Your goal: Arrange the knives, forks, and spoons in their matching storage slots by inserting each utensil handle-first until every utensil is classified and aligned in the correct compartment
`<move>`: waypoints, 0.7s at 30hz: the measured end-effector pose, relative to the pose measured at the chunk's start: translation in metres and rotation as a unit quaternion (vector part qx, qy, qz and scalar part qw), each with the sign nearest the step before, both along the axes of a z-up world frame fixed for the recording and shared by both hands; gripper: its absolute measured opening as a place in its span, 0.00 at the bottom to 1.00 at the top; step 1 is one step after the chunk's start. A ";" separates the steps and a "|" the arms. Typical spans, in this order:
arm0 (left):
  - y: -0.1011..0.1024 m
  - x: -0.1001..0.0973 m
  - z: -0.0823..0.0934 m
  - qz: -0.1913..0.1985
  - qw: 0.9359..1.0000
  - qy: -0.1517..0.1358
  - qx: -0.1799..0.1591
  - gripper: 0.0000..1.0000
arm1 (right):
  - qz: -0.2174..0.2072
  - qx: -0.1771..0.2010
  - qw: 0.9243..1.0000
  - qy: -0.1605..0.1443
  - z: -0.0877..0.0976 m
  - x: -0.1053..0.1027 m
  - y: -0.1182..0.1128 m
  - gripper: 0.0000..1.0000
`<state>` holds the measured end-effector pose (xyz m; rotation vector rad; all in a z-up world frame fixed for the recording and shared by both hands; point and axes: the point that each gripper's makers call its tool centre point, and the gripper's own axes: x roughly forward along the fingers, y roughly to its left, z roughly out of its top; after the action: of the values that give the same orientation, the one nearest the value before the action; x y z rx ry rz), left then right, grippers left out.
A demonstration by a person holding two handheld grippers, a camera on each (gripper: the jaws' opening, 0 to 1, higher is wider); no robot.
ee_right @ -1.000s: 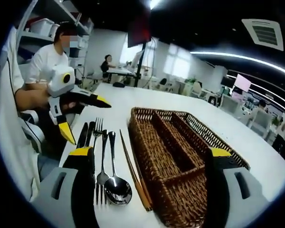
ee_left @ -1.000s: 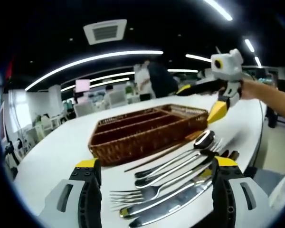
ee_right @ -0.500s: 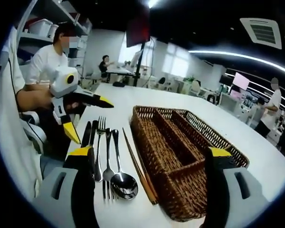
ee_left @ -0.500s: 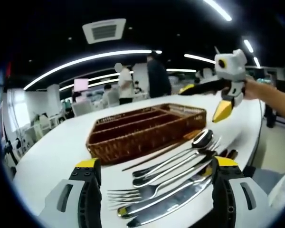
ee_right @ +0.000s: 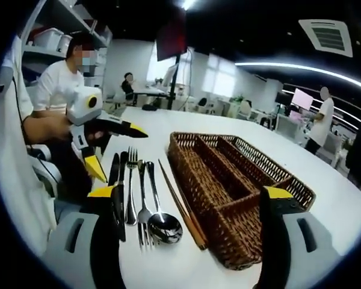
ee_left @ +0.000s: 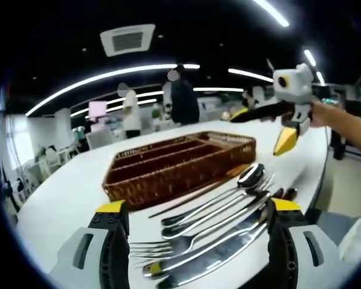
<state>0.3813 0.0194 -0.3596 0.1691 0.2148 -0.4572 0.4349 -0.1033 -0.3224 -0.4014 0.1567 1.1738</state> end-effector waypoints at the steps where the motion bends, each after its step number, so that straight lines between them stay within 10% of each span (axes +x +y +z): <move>1: 0.000 0.000 0.000 -0.001 1.000 0.001 0.000 0.96 | 0.000 0.001 1.000 -0.001 0.000 -0.002 0.000 0.99; 21: -0.008 0.002 -0.006 -0.012 1.000 0.008 0.002 0.91 | -0.012 0.017 1.000 0.006 -0.006 -0.033 -0.005 0.98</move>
<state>0.3830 0.0112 -0.3651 0.1728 0.2296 -0.4821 0.4018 -0.1087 -0.3280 -0.3624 0.1511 1.1538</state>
